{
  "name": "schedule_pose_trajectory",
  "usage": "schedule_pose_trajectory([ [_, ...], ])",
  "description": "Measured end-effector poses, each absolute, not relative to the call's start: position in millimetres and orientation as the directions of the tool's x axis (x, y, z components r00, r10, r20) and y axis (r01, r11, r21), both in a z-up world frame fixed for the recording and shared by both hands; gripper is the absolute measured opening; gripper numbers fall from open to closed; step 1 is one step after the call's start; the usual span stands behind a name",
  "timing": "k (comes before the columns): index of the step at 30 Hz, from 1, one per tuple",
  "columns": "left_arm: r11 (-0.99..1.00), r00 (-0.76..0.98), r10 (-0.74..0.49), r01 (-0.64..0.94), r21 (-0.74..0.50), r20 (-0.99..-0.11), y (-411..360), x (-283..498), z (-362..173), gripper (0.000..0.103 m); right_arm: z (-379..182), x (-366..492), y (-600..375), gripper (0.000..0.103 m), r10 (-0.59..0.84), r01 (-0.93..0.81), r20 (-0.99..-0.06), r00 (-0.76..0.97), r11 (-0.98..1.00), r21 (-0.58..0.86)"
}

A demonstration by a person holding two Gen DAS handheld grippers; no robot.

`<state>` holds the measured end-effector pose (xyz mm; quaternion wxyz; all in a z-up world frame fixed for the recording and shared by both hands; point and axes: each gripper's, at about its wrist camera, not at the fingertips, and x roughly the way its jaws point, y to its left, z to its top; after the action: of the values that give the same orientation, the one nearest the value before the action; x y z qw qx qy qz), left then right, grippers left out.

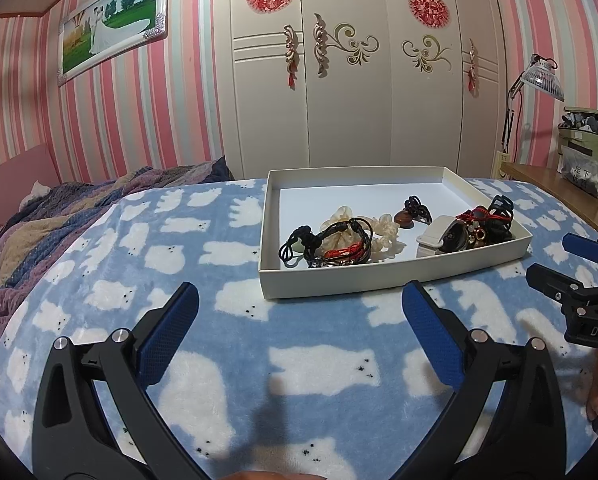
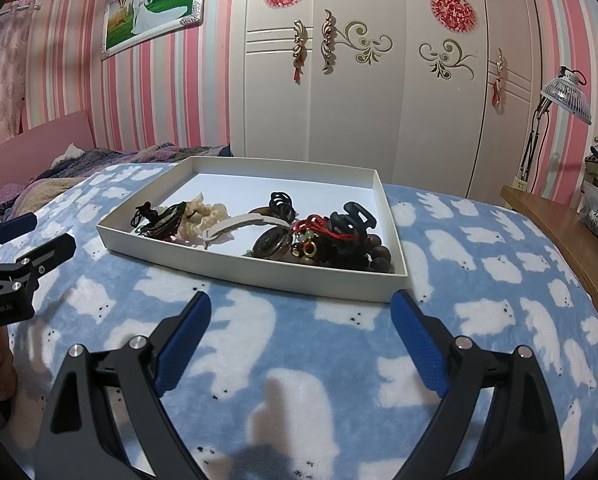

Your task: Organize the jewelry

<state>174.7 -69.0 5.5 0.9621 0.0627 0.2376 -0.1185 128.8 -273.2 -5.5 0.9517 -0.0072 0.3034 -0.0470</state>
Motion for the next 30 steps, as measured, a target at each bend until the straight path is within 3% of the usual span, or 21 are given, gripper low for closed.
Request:
schedule_pose_trajectory([
  [30,0.964,0.860,-0.196,0.258,0.070,-0.471,-68.1,175.3,5.7,0.100,-5.4,127.1,-273.7,0.092,-0.096,0.087,-0.577,0.811,0.995,-0.042],
])
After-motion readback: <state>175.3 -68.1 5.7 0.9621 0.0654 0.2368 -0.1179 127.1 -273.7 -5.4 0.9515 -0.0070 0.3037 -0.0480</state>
